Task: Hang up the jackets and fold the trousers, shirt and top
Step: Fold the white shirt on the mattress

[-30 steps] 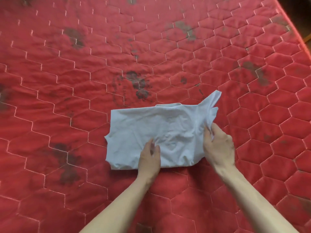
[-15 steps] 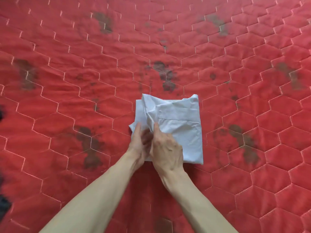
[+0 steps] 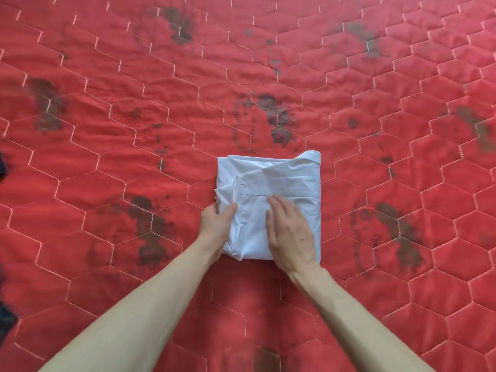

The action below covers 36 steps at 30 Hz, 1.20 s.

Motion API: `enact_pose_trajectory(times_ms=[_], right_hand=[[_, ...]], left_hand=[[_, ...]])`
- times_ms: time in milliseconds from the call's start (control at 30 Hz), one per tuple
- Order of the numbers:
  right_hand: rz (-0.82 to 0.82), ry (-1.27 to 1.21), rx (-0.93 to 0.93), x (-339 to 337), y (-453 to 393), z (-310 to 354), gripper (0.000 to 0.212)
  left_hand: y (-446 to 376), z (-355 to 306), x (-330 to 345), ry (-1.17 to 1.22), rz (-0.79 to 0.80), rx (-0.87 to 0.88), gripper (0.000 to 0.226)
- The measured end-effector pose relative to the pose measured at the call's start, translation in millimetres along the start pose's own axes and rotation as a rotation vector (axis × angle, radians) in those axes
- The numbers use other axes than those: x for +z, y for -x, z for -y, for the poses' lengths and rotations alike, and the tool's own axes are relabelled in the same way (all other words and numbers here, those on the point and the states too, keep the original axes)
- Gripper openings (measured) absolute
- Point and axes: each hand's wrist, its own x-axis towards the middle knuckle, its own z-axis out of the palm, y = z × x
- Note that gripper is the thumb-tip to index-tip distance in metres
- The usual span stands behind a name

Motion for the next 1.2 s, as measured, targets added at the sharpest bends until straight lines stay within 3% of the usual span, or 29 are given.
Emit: enact_pose_trajectory(times_ms=[167,233,300,400,467,500,567,633,700,767,933,1100,1200], right_hand=[[0.084,0.292,0.041,-0.3,-36.3,-49.9,0.064],[0.147,0.349,0.057,3.6,-51.9,-63.7,0.070],[0.165,0.354,0.067,9.9,-62.9,-72.2,0.073],[0.152,0.361,0.065,22.8,-65.4,-79.3,0.074],[0.149,0.339,0.067,31.8,-63.6,-83.1,0.076],[0.145,0.330,0.064,35.1,-63.4,-84.8,0.076],[0.138,0.327,0.060,38.6,-64.3,-87.1,0.077],[0.149,0.318,0.059,37.4,-64.2,-87.4,0.076],[0.138,0.304,0.056,33.9,-61.7,-85.4,0.073],[0.097,0.261,0.073,31.3,-52.9,-80.8,0.070],[0.021,0.164,0.214,35.2,-6.8,-87.3,0.073],[-0.023,0.251,0.190,39.2,0.2,-93.5,0.074],[-0.029,0.308,0.120,42.0,8.2,-93.6,0.076]], left_hand=[[-10.3,-3.7,-6.0,-0.273,0.137,0.140,0.020],[-13.4,-7.9,-2.9,-0.359,0.105,0.133,0.032],[-13.4,-9.7,0.1,-0.399,0.010,0.173,0.037],[-9.4,-8.2,2.4,-0.399,-0.264,0.277,0.018],[-2.6,-7.5,4.5,-0.519,-0.470,0.376,0.031],[1.0,-7.4,6.4,-0.601,-0.499,0.497,0.039],[8.3,-4.2,13.4,-0.838,-0.367,0.793,0.043],[7.8,6.5,21.9,-1.136,-0.122,0.992,0.047],[3.3,17.8,29.5,-1.407,0.070,1.002,0.055],[-9.4,29.0,29.6,-1.549,0.157,0.918,0.063],[-33.8,49.6,-2.8,-1.359,0.061,0.977,0.066],[-40.2,51.1,-14.7,-1.331,0.065,0.986,0.070],[-37.2,49.5,-13.1,-1.377,-0.030,0.994,0.071]])
